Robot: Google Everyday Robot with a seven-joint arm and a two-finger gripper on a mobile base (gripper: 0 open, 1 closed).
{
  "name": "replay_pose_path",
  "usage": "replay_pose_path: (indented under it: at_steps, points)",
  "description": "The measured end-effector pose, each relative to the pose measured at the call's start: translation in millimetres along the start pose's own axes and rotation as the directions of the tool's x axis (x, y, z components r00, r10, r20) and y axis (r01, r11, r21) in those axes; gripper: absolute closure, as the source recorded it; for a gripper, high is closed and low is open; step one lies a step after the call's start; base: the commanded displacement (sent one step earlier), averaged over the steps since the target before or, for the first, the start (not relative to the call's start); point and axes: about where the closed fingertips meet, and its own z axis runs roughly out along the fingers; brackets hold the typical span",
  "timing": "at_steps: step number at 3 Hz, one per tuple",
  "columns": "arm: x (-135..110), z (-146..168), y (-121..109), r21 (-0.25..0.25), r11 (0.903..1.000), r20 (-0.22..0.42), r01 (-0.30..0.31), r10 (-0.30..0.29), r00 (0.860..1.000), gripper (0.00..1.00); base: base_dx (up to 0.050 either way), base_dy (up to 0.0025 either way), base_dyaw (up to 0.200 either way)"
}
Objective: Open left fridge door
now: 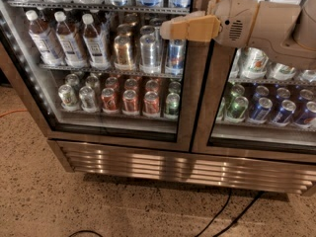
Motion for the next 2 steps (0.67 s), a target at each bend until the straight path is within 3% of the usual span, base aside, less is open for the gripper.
replay_pose_path:
  at_steps: [1, 2]
  points:
    - [0.0, 0.0, 0.0, 0.000, 1.0000, 0.000, 0.000, 0.000, 1.000, 0.00, 0.000, 0.00000, 0.000]
    - [0.0, 0.1, 0.0, 0.000, 1.0000, 0.000, 0.000, 0.000, 1.000, 0.19, 0.000, 0.00000, 0.000]
